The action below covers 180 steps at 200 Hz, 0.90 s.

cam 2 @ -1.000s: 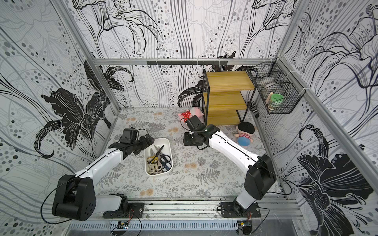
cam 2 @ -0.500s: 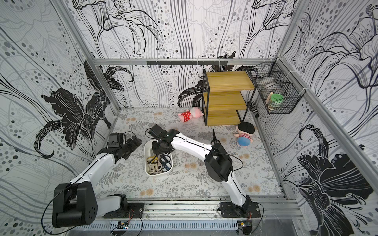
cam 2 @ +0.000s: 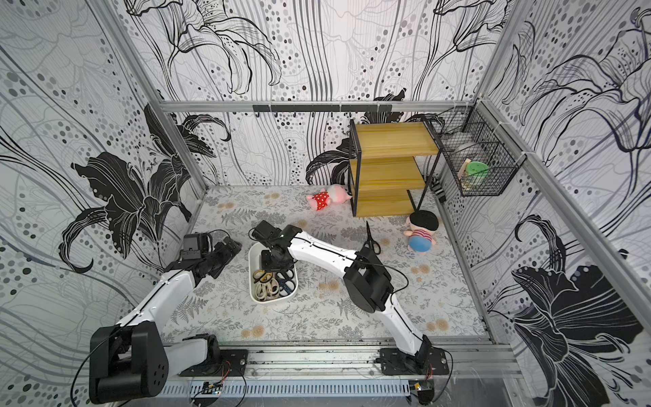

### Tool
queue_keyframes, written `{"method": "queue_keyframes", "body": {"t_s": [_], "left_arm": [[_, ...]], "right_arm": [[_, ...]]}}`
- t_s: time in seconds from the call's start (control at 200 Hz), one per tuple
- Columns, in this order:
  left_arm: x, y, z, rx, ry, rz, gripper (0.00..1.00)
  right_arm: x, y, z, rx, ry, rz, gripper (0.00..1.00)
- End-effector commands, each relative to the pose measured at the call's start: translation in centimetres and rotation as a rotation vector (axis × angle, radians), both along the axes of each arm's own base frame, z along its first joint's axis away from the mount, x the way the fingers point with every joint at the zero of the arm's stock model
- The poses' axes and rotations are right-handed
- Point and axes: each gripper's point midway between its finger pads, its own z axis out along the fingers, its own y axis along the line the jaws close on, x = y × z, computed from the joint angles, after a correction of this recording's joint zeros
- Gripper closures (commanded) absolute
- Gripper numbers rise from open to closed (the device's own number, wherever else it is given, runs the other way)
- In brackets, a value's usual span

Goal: Take the scissors out of the storage box
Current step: Pick up the scissors from the storage box.

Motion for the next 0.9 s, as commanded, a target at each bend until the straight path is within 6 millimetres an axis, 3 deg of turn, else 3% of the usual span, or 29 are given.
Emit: {"method": "queue_keyframes", "body": {"t_s": [0.0,0.35,0.896], "left_arm": [[0.1,-0.3,1.2,-0.028,-0.046,-0.002,0.03],[-1.2,0.1,2.0,0.018,-0.053,-0.001,0.03],[-1.1,0.0,2.9,0.019,-0.073,-0.007,0.03]], "right_arm": [[-1.0,-0.1,-1.2,-0.027,0.064,0.003,0.66],[-1.0,1.3,-3.1,-0.038,0.109,0.037,0.66],[-0.5,0.5,-5.2,-0.116,0.101,0.026,0.72]]}}
